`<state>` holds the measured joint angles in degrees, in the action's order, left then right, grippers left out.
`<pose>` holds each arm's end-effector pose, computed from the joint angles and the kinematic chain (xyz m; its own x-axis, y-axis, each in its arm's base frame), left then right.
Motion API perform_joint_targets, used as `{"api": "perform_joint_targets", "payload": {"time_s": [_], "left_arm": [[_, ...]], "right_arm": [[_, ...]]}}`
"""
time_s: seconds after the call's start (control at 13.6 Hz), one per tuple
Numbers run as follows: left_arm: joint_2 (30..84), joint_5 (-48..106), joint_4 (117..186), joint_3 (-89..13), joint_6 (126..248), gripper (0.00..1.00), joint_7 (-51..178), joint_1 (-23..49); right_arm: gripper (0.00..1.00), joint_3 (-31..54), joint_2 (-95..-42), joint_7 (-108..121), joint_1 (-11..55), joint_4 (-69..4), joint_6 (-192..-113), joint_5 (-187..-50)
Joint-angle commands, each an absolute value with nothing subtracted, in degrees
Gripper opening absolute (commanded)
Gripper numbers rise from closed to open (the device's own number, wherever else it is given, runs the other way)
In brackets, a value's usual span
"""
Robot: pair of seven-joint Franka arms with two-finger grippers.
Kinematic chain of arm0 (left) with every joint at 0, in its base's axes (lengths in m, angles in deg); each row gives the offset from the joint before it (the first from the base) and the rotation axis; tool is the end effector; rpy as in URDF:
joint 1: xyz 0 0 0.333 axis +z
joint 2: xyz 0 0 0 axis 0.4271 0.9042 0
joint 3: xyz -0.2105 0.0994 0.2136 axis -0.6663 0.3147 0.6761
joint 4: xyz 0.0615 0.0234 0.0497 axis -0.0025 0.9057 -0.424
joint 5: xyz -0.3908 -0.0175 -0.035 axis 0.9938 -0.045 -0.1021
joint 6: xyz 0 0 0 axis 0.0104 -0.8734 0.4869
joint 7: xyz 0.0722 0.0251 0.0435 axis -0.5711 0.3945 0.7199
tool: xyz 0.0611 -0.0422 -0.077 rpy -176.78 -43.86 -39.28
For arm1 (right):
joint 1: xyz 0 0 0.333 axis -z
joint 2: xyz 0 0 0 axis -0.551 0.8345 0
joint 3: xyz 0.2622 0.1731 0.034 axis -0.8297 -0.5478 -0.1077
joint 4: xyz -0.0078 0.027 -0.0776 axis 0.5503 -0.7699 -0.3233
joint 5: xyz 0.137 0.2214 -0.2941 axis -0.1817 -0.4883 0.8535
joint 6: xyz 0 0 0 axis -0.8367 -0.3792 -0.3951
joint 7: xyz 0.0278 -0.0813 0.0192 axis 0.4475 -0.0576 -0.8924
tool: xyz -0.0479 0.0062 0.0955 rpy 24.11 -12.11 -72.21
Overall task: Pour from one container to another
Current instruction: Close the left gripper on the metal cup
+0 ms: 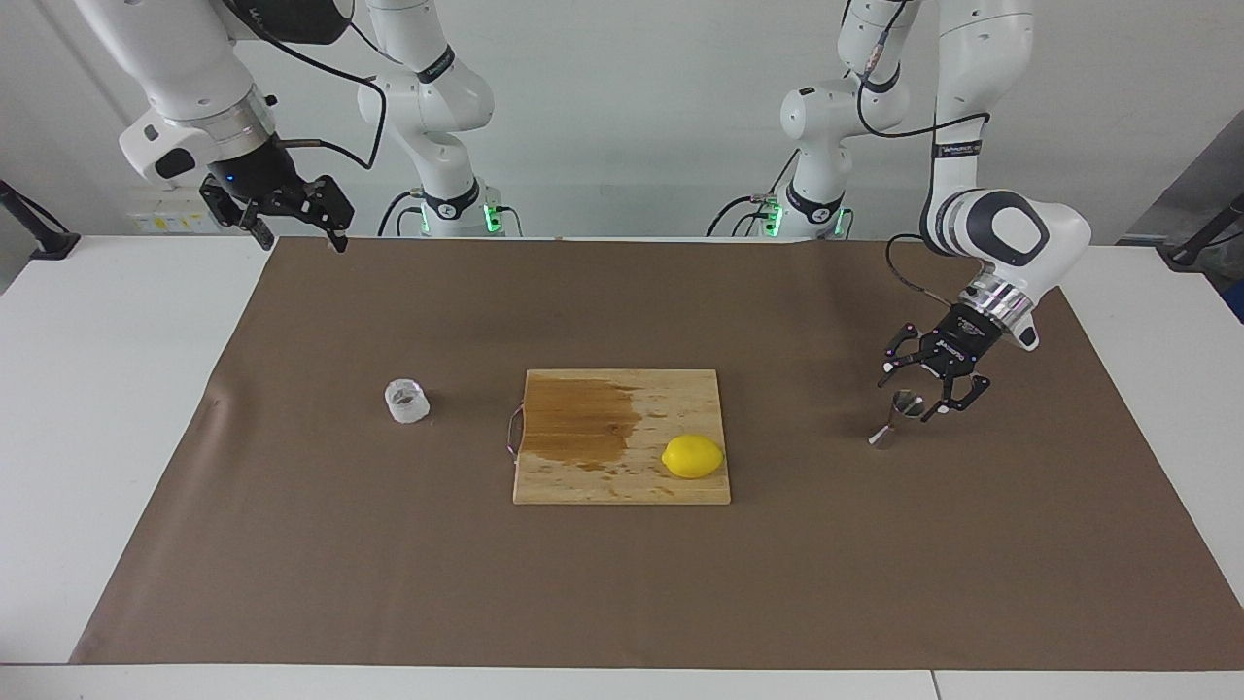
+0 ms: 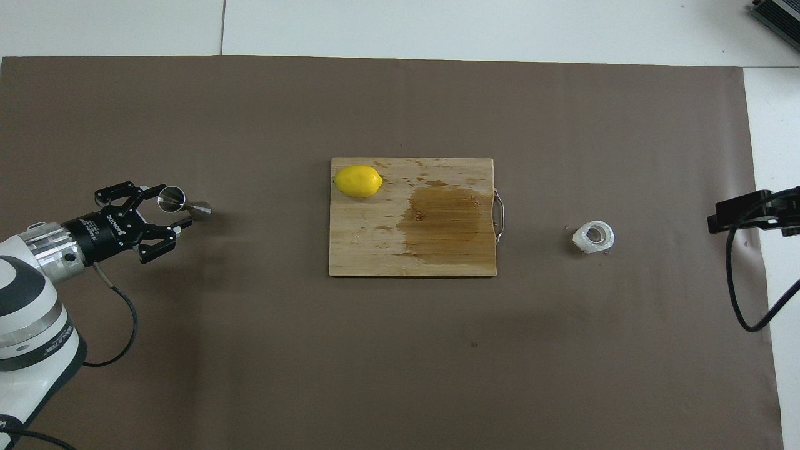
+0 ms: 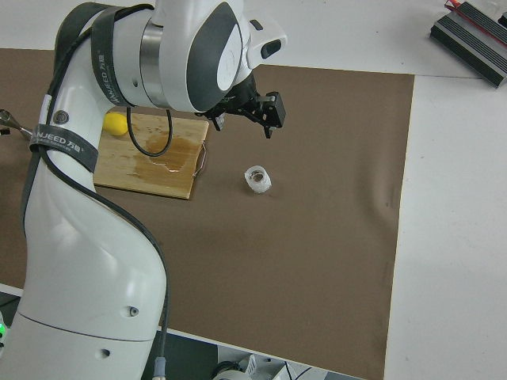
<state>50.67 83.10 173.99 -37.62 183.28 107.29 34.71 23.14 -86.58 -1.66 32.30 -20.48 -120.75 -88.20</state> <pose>0.5211 0.0488 0.3285 -0.3577 0.4724 -0.8055 0.8026 0.5965 -0.0066 0.5302 -0.0280 0.6319 0.9965 -0.0605 -0.0585 -0.0613 -0.9980 -0.0123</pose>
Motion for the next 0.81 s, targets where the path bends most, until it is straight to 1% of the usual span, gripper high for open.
{"api": "perform_joint_targets", "payload": {"time_s": [0.0,0.29,0.73], "left_arm": [[50.71,84.23,173.74,-37.33,184.58,0.83,105.55,33.98],[51.15,84.23,173.39,-37.42,186.07,0.83,105.46,32.58],[51.15,84.23,173.39,-37.42,186.25,0.83,105.20,32.31]], "right_arm": [[1.00,23.28,-87.15,-0.10,32.56,-20.80,-120.32,-89.42],[1.00,23.28,-87.15,-0.10,32.56,-20.80,-120.32,-89.42],[1.00,23.28,-87.15,-0.10,32.56,-20.80,-120.32,-89.42]]}}
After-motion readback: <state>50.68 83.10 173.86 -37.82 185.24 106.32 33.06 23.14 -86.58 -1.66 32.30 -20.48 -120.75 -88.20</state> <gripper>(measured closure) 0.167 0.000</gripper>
